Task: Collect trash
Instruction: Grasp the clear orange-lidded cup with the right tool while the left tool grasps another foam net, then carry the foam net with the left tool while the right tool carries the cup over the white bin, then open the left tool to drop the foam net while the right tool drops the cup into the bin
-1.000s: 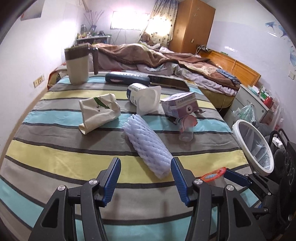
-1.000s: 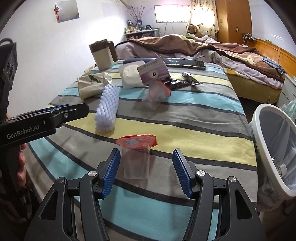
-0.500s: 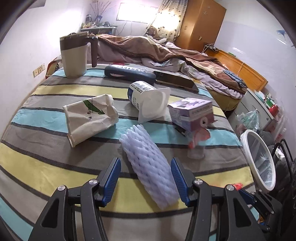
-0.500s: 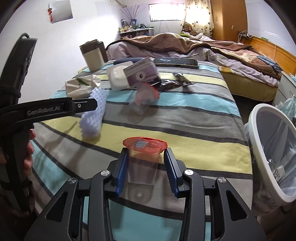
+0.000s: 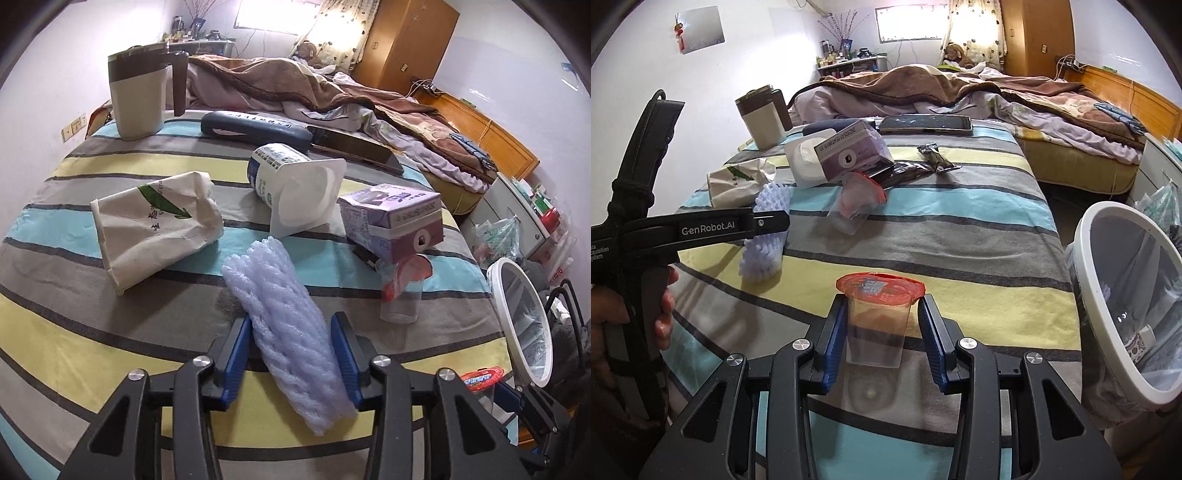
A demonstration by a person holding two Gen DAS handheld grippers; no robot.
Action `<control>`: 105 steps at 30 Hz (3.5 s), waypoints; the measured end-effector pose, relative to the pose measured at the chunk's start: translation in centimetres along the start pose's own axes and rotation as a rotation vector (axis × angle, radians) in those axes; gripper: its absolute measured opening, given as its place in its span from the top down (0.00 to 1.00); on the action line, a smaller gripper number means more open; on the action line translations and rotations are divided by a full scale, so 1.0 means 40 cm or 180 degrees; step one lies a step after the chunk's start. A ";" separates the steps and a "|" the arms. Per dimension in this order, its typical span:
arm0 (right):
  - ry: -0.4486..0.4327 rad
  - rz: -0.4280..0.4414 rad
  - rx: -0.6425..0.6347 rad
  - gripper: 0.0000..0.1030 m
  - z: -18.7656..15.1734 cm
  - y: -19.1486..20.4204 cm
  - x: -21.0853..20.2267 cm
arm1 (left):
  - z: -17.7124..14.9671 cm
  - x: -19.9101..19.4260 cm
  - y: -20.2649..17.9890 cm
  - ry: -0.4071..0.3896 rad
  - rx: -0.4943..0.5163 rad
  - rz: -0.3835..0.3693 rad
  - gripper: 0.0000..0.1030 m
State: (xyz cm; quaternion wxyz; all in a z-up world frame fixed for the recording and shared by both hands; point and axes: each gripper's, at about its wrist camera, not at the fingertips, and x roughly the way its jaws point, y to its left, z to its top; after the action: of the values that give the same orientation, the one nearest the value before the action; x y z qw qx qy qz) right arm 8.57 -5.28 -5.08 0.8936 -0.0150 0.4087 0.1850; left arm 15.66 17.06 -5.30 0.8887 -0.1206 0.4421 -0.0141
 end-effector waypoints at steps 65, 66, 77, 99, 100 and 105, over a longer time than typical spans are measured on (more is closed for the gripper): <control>-0.0852 -0.0849 0.0851 0.60 -0.016 -0.358 -0.263 | -0.091 -0.147 -0.633 -0.0476 0.1419 -0.0727 0.69; -0.0851 -0.0870 0.0869 0.60 -0.018 -0.366 -0.265 | -0.092 -0.140 -0.645 -0.0456 0.1437 -0.0749 0.69; -0.0649 -0.0978 0.1122 0.60 -0.052 -0.480 -0.237 | -0.124 -0.054 -0.760 -0.0235 0.1659 -0.0927 0.69; -0.0338 -0.1258 0.1141 0.42 -0.074 -0.544 -0.195 | -0.114 0.030 -0.792 -0.0108 0.1604 -0.0820 0.45; -0.0342 -0.1253 0.1141 0.42 -0.074 -0.544 -0.197 | -0.112 0.026 -0.788 -0.0115 0.1596 -0.0842 0.45; -0.0370 -0.1263 0.1146 0.42 -0.067 -0.534 -0.204 | -0.104 0.010 -0.766 -0.0134 0.1533 -0.0819 0.45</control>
State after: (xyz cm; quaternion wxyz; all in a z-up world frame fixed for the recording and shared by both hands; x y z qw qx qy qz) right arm 9.06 -28.23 -3.50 0.9226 0.0750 0.3722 -0.0688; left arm 15.11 -13.57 -1.10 0.8917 0.0388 0.3885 -0.2291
